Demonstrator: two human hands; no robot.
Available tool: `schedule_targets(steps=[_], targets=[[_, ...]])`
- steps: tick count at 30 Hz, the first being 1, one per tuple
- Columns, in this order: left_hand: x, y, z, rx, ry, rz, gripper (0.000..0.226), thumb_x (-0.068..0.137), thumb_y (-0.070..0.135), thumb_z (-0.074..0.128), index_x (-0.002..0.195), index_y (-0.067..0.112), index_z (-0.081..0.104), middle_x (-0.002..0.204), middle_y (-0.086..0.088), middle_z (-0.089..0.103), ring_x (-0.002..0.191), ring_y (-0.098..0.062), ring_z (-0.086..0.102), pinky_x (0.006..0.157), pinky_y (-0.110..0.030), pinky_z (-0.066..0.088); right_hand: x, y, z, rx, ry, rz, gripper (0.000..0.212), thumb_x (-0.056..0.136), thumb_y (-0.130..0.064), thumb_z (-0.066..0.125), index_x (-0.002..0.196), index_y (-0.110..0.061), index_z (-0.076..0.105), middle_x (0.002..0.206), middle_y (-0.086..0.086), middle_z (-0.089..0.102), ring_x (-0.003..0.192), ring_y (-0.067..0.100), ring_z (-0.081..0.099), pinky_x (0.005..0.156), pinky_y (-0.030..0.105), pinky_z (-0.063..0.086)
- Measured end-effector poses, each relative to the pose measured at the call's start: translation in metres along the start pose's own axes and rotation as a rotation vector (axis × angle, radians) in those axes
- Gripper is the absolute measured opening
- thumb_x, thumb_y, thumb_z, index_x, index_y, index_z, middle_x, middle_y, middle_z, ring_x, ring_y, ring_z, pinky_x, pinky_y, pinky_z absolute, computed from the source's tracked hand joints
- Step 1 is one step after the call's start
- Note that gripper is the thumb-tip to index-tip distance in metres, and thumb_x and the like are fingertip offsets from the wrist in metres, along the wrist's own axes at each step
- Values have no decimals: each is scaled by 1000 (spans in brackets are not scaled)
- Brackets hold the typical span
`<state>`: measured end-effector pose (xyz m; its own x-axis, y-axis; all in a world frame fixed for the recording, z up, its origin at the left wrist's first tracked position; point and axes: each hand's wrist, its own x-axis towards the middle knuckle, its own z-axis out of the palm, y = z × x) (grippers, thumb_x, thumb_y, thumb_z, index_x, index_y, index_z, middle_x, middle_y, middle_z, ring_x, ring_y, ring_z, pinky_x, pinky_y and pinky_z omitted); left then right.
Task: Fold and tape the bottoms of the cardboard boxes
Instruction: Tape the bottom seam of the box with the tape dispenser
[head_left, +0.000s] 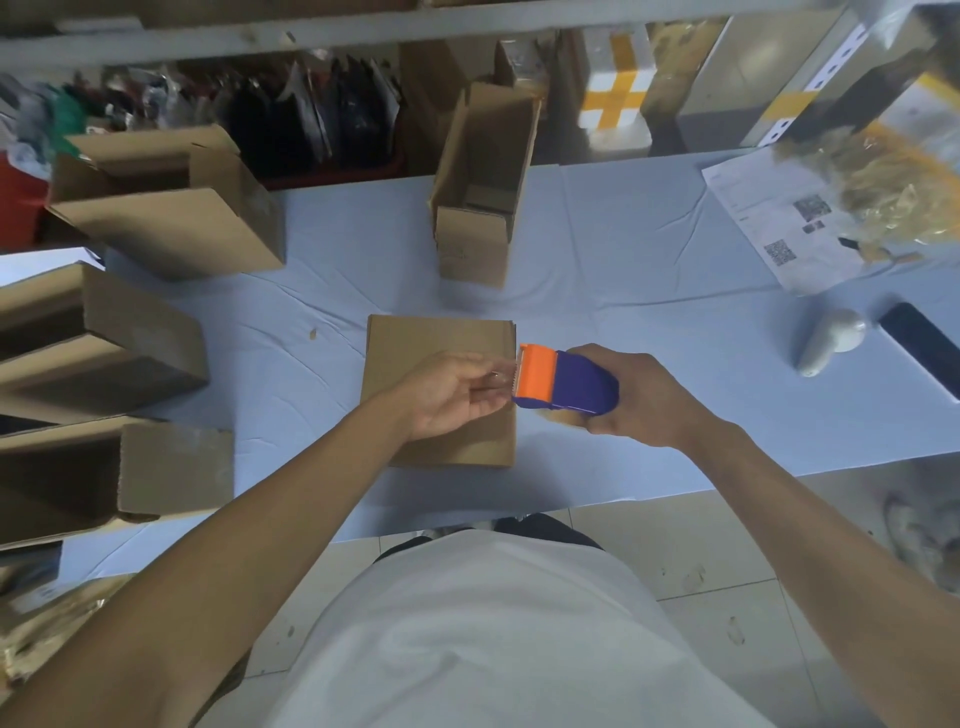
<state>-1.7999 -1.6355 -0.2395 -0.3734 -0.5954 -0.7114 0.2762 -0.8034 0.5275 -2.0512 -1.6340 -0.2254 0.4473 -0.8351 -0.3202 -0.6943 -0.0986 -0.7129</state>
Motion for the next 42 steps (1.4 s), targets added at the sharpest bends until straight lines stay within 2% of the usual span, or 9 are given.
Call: schedule_targets(steps=[4, 9, 12, 16, 20, 31, 36, 39, 42], targets=[[0, 2, 3, 317, 117, 60, 7, 91, 0, 63, 94, 5, 68, 88, -8, 73, 81, -17, 72, 79, -27, 58, -1, 1, 0, -117, -23, 1, 66, 68, -18, 85, 126, -26, 55, 102, -12, 65, 88, 12, 62, 70, 15, 46], [4, -1, 11, 495, 386, 154, 13, 79, -8, 73, 80, 3, 68, 79, -10, 71, 62, -14, 70, 63, -23, 59, 2, 0, 2, -203, -19, 8, 61, 68, -19, 81, 122, -29, 56, 95, -12, 66, 83, 16, 63, 69, 22, 49], [5, -2, 16, 643, 446, 175, 4, 82, -2, 70, 82, 2, 70, 76, -14, 72, 65, -17, 68, 68, -28, 60, 7, -1, 0, -253, -10, 10, 58, 69, -23, 81, 121, -29, 56, 91, -13, 65, 80, 17, 61, 65, 19, 45], [5, -4, 8, 778, 472, 221, 20, 80, 5, 68, 62, 12, 69, 72, -12, 71, 72, -23, 69, 79, -41, 59, 9, -9, 0, -370, -52, -20, 56, 68, -24, 77, 118, -31, 53, 87, -14, 61, 75, 17, 57, 59, 19, 38], [-6, -15, -24, 801, 549, 240, 14, 71, 16, 81, 62, 11, 72, 71, -8, 71, 68, -17, 62, 74, -33, 53, -15, 22, -8, -489, -133, 45, 58, 65, -24, 73, 117, -37, 50, 87, -14, 63, 77, 16, 61, 59, 24, 39], [4, -10, -21, 1053, 638, 139, 12, 73, 21, 77, 65, 12, 75, 72, -2, 72, 77, -21, 69, 66, -29, 53, 1, 40, -14, -526, -148, 137, 56, 68, -25, 75, 119, -34, 53, 84, -16, 58, 75, 16, 54, 53, 17, 29], [4, 6, -3, 1657, 740, 65, 31, 72, 40, 76, 75, 17, 55, 79, -1, 60, 76, -24, 57, 62, -26, 41, 12, 37, -3, -537, -207, 145, 53, 68, -24, 74, 117, -32, 53, 84, -12, 59, 77, 18, 55, 52, 20, 30], [1, 15, 6, 1813, 551, 177, 21, 85, 33, 67, 82, 18, 54, 93, -7, 64, 92, -29, 61, 69, -30, 43, 21, 32, 4, -579, -241, 146, 52, 69, -27, 74, 116, -31, 52, 85, -10, 58, 78, 19, 56, 54, 23, 33], [2, 4, 2, 1458, 145, 151, 14, 96, 38, 42, 95, 27, 51, 121, -11, 56, 108, -31, 52, 90, -41, 41, 28, 26, 9, -609, -275, 156, 49, 70, -29, 74, 113, -30, 51, 84, -9, 56, 76, 18, 55, 54, 24, 35]])
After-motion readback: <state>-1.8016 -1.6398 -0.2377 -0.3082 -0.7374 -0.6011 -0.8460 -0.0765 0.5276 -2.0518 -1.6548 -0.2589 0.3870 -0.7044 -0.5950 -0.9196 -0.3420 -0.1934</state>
